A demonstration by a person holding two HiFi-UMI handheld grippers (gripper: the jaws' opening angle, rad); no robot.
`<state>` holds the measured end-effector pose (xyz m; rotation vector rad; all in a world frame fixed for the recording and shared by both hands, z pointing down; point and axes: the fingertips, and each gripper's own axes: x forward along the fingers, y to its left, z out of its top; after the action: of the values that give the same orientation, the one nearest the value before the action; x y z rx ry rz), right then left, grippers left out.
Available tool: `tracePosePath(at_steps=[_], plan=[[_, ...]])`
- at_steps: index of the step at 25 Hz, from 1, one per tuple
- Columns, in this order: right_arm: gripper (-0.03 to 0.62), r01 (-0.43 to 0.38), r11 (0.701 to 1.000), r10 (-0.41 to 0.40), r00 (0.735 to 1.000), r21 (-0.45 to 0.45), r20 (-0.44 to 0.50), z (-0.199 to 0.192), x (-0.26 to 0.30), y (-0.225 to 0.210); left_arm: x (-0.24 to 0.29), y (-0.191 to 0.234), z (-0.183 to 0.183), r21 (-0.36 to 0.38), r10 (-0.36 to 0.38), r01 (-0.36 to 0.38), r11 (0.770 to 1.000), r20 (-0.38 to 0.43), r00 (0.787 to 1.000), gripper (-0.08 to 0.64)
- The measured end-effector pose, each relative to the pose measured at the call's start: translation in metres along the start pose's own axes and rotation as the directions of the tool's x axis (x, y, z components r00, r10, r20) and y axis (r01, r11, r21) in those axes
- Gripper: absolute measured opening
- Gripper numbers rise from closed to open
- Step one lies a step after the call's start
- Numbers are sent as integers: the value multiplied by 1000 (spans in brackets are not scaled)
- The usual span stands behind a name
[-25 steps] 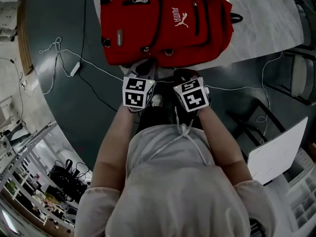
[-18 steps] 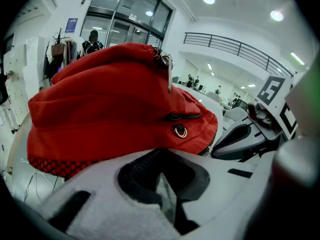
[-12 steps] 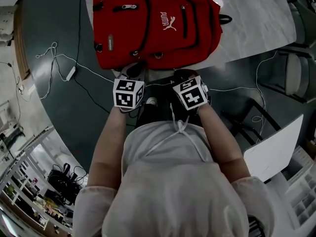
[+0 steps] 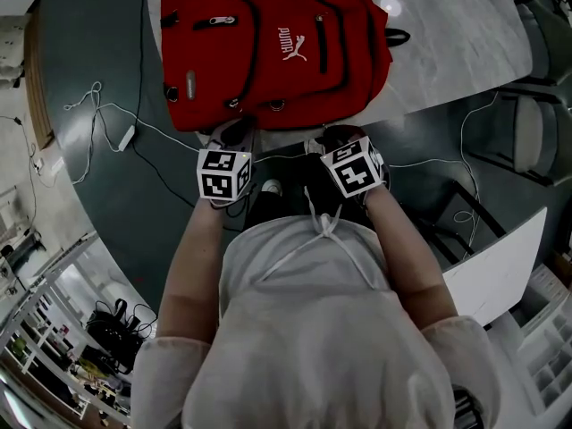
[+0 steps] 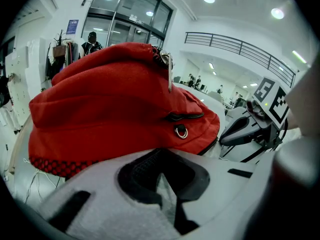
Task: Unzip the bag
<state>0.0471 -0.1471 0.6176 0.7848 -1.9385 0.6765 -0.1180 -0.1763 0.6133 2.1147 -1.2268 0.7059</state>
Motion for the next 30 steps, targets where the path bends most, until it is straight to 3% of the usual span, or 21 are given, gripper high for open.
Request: tracePosePath(at_steps=[19,30], plan=[[27,77,995,-75,997,68,-32,-28,-18,-83,0,1,-1,-8,9,-9,1000,-4,1000,20],[27,126,992,-126,991,0,-48,-23,-22,-115,1,1,-1,-7,23,-23,1000,5,1000,20]])
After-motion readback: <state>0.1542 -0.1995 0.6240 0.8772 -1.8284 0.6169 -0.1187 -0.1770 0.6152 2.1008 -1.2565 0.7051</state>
